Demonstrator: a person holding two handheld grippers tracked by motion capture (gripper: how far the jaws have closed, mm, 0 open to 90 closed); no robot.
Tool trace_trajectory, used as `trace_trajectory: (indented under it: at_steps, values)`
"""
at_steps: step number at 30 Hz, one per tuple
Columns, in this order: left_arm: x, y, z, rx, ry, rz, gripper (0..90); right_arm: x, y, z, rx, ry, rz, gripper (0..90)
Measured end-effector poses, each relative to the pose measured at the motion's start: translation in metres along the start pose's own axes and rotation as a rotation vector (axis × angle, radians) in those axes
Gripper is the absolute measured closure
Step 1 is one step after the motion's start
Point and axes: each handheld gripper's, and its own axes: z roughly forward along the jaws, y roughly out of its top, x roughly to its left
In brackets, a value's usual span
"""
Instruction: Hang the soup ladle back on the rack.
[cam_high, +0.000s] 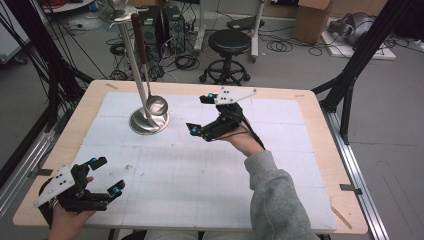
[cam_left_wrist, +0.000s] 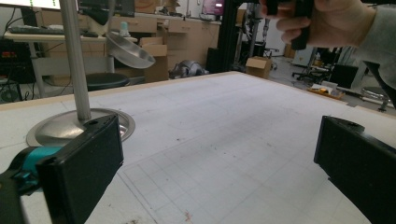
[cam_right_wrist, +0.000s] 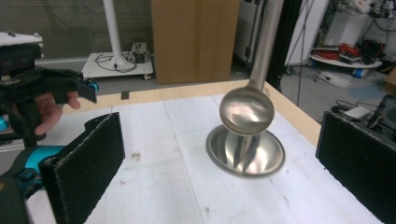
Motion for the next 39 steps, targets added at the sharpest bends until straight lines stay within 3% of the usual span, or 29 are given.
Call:
trace_trajectory:
  at_steps: [9, 13, 21, 33, 39]
  values:
    - [0.002, 0.004, -0.002, -0.024, 0.011, 0.005, 1.8, 0.007, -0.029, -0.034, -0.038, -0.011, 0.029, 0.0]
    - [0.003, 0.003, -0.002, -0.013, 0.017, 0.001, 1.8, 0.007, -0.044, -0.052, -0.065, -0.025, 0.05, 0.0]
    - [0.003, 0.0, 0.0, -0.002, 0.015, 0.0, 1.8, 0.007, -0.07, -0.082, -0.064, -0.07, 0.084, 0.0]
    - [0.005, -0.001, 0.002, 0.006, 0.013, -0.007, 1.8, 0.014, -0.099, -0.1, -0.025, -0.099, 0.112, 0.0]
    - [0.005, -0.002, 0.002, 0.009, 0.013, -0.007, 1.8, 0.02, -0.108, -0.111, -0.047, -0.113, 0.135, 0.0]
